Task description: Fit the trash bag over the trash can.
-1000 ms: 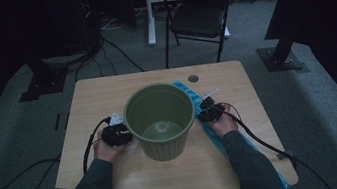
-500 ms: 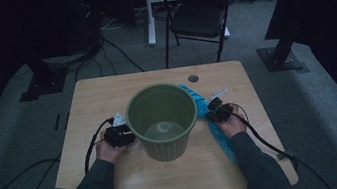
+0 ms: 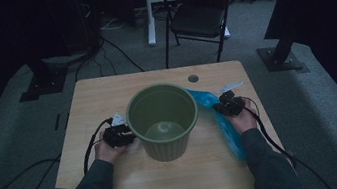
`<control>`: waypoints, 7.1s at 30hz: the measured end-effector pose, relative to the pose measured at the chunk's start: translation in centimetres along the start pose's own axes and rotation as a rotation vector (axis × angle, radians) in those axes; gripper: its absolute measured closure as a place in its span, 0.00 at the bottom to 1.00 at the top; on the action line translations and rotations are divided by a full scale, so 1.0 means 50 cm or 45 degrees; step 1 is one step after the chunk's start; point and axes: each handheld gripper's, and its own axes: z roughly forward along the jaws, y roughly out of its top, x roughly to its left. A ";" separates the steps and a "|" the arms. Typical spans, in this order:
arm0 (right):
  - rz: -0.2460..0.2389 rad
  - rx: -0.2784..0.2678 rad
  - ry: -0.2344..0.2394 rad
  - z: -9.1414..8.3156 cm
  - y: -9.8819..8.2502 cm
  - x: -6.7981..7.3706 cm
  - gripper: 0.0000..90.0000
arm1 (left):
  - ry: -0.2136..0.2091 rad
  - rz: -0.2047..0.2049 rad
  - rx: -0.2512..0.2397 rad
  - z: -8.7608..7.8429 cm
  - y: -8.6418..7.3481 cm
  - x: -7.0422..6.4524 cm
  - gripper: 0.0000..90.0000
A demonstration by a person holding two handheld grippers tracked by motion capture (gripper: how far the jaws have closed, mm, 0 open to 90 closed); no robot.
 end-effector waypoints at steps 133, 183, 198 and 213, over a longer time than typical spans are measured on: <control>-0.565 -0.232 0.486 -0.137 0.196 0.266 0.97 | -0.026 0.017 0.041 0.006 -0.002 -0.005 0.64; -0.358 -0.263 0.244 -0.250 -0.055 0.138 0.45 | -0.035 0.005 0.047 0.007 -0.002 -0.004 0.64; -0.267 -0.130 0.191 -0.205 -0.146 0.102 0.25 | -0.034 0.006 0.052 0.008 -0.002 -0.004 0.64; -0.236 -0.036 0.217 -0.132 -0.158 0.099 0.32 | -0.033 0.003 0.040 0.006 -0.002 -0.004 0.64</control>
